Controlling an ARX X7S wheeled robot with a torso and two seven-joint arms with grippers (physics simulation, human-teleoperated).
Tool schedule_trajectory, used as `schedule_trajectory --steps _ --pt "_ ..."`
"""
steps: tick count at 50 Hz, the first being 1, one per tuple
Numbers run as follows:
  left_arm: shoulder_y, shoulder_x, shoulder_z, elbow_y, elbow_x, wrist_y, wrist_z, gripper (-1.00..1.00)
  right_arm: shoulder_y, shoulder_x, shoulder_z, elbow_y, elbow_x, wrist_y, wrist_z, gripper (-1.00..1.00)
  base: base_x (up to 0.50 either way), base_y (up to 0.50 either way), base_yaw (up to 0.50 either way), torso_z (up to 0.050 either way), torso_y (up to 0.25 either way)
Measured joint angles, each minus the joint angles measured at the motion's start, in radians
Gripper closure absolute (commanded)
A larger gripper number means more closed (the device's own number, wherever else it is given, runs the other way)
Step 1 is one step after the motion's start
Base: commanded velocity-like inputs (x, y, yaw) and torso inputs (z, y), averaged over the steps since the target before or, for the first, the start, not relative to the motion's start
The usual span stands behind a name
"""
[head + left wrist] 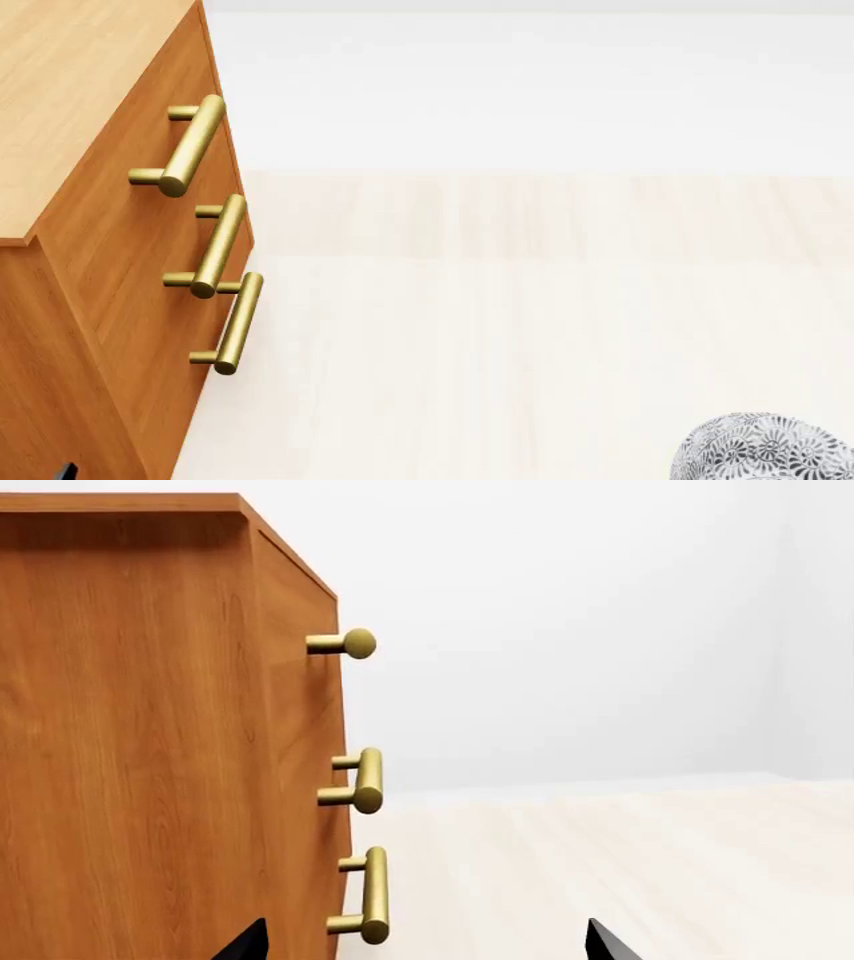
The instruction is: Put the bowl on top of the cabinet.
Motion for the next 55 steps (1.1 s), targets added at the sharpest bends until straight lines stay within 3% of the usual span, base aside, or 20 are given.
schedule_trajectory --steps 12,13,35,55 --pt "-0.001 -0.002 0.002 0.0 -0.001 0.001 -0.003 -1.0 0.011 0.002 -0.006 0.015 0.003 0.008 0.001 -1.0 0.0 0.0 0.0 0.0 0.0" --pt "-0.001 -0.003 0.002 0.0 -0.001 0.002 -0.003 -1.0 0.012 0.002 -0.006 0.016 0.004 0.009 0.0 1.0 0.0 0.0 0.0 0.0 0.0" --pt "-0.007 -0.004 0.008 -0.008 -0.006 0.003 -0.005 -1.0 0.017 0.007 -0.028 0.021 -0.003 0.008 0.014 1.0 0.0 0.0 0.0 0.0 0.0" --pt "-0.021 -0.002 0.018 -0.025 -0.011 -0.004 -0.003 -1.0 0.006 0.029 -0.091 -0.074 -0.183 -0.018 0.025 1.0 0.0 0.0 0.0 0.0 0.0"
